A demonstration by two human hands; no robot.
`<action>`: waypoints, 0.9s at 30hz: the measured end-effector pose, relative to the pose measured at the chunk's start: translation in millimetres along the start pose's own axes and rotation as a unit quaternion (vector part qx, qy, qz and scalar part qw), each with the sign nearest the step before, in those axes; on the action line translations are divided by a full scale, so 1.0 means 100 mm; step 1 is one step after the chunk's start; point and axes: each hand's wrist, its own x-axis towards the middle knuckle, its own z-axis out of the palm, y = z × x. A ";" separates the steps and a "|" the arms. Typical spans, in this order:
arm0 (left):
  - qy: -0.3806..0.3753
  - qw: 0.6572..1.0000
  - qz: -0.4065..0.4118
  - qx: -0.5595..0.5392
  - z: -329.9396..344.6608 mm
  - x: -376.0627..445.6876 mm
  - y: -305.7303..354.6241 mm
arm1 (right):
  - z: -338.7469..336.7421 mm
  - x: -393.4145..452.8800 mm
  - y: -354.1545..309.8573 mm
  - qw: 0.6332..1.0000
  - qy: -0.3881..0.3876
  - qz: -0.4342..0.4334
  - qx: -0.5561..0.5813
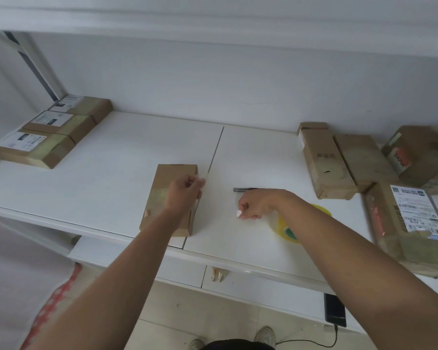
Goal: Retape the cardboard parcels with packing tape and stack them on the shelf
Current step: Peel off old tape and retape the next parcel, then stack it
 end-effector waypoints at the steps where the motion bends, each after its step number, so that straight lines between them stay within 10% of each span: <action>1: 0.000 1.000 -0.003 0.000 -0.02 0.00 -0.01 | 0.02 0.00 -0.01 1.000 0.006 0.004 -0.017; 18: -0.027 0.998 0.004 0.050 -0.26 -0.01 -0.18 | 0.04 -0.09 -0.18 0.973 0.123 0.118 -0.157; 27: -0.001 0.995 0.021 0.094 -0.27 -0.03 -0.18 | -0.12 -0.24 -0.45 0.954 0.272 -0.052 0.118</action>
